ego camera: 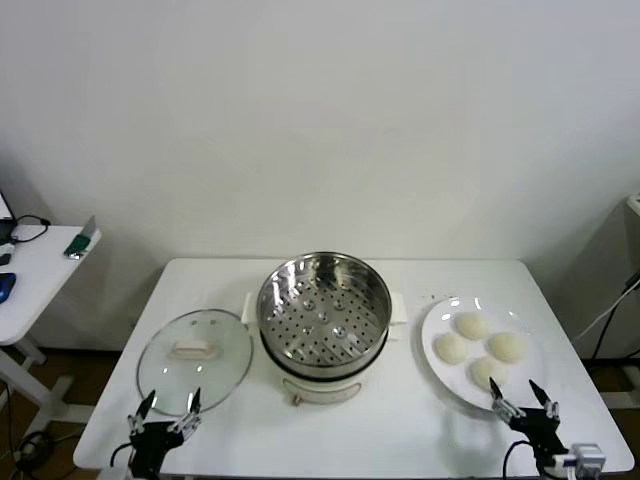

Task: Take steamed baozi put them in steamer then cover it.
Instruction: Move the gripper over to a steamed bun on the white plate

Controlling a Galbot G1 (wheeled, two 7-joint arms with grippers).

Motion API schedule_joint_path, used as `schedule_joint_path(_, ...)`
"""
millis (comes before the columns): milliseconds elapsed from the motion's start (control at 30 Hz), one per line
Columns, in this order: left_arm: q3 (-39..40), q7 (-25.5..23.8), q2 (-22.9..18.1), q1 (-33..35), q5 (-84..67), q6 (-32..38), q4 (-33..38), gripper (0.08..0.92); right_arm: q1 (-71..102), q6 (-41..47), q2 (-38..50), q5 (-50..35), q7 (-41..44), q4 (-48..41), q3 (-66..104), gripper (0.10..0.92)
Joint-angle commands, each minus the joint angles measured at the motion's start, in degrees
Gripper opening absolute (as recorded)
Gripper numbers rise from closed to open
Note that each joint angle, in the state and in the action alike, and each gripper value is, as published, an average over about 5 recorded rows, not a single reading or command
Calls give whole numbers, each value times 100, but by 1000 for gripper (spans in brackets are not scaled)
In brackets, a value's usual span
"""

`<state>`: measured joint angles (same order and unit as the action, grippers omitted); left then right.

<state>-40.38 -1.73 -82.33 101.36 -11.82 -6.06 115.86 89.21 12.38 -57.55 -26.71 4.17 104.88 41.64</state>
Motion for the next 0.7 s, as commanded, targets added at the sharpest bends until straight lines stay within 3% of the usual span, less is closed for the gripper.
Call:
schedule_joint_path(33,3,-4,14,-1,10,8,-1,823,-791,1030,630,331,440,75,161,823)
schedule_joint_path(200,32,-6,30,-11,12,32,-2,823,-2188,1525,1878,764,1314,-510,-631,823)
schedule_joint_path(333,53,-9,37,-52,31,42,-11,823,-3530,1429,2967,1237,2388,-1081,-2044,823)
schedule_joint_path(533,51,-41,39,-109,46,31,28,823,-6258,252,3910,2241,4264,-2112,-5124,823)
schedule_joint_path(700,39,-76,55,-115,49,25,82,823,-9268,-1199,3882,2737,5883,-3117,-8389,823)
